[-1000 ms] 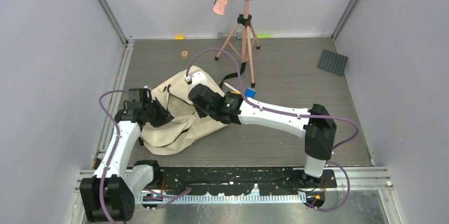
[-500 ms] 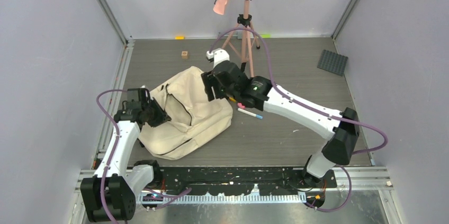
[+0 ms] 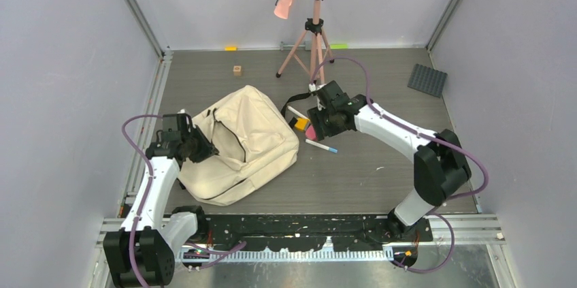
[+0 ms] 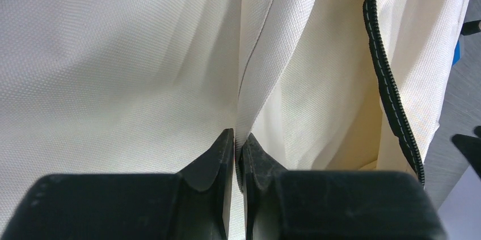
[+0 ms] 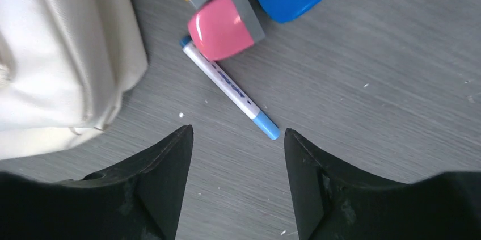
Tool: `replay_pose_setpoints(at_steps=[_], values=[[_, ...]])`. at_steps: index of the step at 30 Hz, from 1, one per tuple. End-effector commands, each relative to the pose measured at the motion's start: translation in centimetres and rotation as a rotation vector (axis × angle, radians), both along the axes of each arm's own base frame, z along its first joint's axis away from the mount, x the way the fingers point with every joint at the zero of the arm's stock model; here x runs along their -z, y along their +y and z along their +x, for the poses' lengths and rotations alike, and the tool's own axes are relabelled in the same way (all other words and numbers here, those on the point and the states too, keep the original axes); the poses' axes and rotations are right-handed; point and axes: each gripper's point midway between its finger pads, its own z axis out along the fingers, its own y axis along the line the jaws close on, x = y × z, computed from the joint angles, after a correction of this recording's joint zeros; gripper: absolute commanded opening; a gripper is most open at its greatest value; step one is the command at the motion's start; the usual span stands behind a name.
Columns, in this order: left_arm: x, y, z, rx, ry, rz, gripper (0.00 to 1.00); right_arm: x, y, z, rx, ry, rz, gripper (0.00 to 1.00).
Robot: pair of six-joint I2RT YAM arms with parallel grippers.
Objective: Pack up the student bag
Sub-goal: Pick up the stationery from the center of the board.
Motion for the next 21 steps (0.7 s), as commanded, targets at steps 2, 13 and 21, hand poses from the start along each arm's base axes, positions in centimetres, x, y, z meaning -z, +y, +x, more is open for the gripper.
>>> replay_pose_setpoints(at_steps=[2, 13, 21], values=[[-1.8, 1.1, 1.2, -0.045, -0.081, 0.037, 0.12, 3.6, 0.0, -0.6, -0.122, 0.093, -0.063, 0.63], [-1.7, 1.4, 0.6, -0.058, -0.078, 0.049, 0.12, 7.3, 1.0, 0.0, -0.194, 0.135, -0.093, 0.53], [-1.9, 1.5, 0.5, -0.049, -0.079, 0.059, 0.12, 8.5, 1.0, 0.4, -0.185, 0.091, -0.179, 0.45]])
